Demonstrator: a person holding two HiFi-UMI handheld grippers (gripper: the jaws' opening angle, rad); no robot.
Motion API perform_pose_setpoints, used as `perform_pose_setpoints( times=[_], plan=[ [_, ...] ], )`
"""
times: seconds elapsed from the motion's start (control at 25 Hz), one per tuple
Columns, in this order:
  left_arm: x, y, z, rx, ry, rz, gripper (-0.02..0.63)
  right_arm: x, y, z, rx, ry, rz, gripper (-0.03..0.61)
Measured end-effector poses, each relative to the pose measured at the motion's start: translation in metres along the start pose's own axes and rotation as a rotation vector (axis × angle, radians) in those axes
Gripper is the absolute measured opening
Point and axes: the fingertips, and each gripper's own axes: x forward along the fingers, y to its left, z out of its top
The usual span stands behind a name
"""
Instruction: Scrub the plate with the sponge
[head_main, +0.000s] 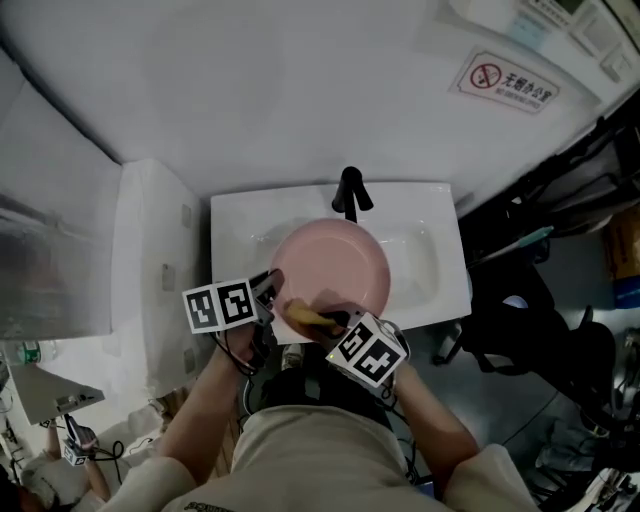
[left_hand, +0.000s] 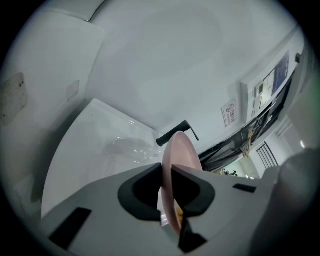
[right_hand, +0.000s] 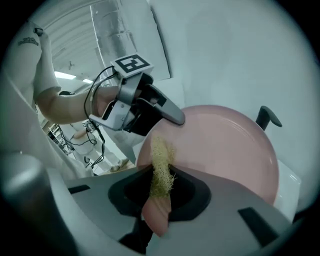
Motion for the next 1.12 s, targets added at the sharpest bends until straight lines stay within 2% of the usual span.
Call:
perform_pose_setpoints(
  times=[0.4, 0.6, 0.76, 0.92, 1.12],
  plan=[
    [-0.012, -0.016, -0.003, 0.007, -0.006, -0.027, 0.043, -0.010, -0.043, 0.039, -0.002, -0.063, -0.165, 0.075],
    [-0.014, -0.030, -0.010, 0.033, 0.028, -0.080, 0.045, -0.029, -0.087, 0.047, 0.090, -0.122, -0.340, 0.074],
    [-0.016, -0.037, -0.017, 0.028, 0.035, -0.118, 0.051, -0.048, -0.114, 0.034, 0.129, -0.110, -0.419, 0.075],
    [-0.019, -0.037, -0.009, 0.043, 0.016, -0.118, 0.051, -0.068, -0.132, 0.009, 0.143, -0.061, -0.488, 0.075],
    [-0.027, -0.031, 0.006, 0.022, -0.035, -0.099, 0.051, -0.083, -0.131, -0.018, 0.152, 0.005, -0.491, 0.075]
  ],
)
